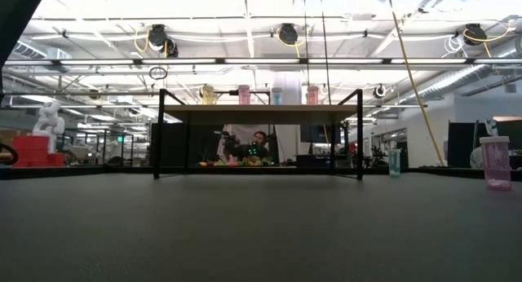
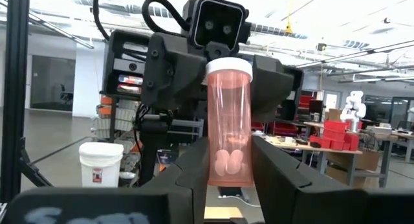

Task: Pick and place medicine bottles onto shelf by color
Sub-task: Put the orange pill bottle on the shelf aligned with the other orange pill bottles

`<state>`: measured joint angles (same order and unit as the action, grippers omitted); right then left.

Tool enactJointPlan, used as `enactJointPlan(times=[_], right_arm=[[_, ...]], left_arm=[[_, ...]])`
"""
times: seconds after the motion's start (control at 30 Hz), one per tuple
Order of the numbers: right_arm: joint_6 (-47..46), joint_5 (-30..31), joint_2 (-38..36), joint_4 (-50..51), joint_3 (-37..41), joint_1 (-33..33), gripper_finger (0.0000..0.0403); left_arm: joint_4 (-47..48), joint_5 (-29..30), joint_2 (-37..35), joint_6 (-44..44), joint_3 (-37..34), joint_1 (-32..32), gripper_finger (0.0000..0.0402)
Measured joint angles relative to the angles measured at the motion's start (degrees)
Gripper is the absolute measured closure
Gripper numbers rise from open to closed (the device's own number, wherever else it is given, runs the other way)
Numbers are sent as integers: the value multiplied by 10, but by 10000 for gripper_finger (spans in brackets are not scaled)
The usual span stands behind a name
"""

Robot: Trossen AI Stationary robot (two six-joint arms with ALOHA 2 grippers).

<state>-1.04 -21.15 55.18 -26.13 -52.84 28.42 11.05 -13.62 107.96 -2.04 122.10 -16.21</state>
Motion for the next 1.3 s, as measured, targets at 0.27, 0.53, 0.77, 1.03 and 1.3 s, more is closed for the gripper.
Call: enactJointPlan(times=[0.27, 0.53, 0.77, 1.03, 1.3], right_arm=[[-4, 0, 0, 0, 0, 0, 309], [-5, 0, 0, 0, 0, 0, 309], [-5, 1, 0, 11, 0, 0, 309], [-11, 3, 0, 11, 0, 0, 309], [-29, 77, -3, 66, -1, -1, 270]], left_arm=[[2, 0, 0, 0, 0, 0, 158], [8, -6, 0, 0, 0, 0, 188], [8, -12, 0, -1, 0, 0, 260], [8, -12, 0, 0, 0, 0, 276], [18, -9, 1, 3, 0, -8, 273]])
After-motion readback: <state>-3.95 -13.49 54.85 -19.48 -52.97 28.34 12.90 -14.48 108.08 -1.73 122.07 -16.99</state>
